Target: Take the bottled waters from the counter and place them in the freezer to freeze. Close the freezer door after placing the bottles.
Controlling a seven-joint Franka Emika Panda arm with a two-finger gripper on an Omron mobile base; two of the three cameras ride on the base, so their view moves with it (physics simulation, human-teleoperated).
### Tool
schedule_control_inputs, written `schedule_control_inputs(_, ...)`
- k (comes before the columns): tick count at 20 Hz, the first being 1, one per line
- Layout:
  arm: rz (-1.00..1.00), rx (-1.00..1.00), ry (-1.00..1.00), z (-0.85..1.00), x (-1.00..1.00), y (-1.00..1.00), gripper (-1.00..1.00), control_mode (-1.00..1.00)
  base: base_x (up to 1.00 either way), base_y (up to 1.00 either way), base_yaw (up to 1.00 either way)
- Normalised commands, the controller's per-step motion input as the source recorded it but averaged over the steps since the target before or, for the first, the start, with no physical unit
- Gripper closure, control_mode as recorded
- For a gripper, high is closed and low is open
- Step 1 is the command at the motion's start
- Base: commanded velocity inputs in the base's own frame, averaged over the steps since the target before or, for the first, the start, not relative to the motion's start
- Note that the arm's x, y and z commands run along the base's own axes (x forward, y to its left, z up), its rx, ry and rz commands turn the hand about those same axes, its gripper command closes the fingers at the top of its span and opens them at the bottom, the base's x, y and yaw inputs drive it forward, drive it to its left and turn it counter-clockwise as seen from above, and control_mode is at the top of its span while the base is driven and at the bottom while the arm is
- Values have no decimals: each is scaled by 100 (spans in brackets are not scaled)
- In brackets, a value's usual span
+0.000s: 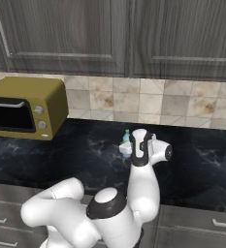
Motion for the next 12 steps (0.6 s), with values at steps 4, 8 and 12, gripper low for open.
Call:
schedule_control_inputs(4,6,0,0,-8,8,6,-100,-100,0,0,0)
schedule_control_inputs(8,6,0,1,-6,7,3,-100,-100,0,0,0)
schedule_control_inputs(12,5,0,0,-1,7,0,-100,-100,0,0,0)
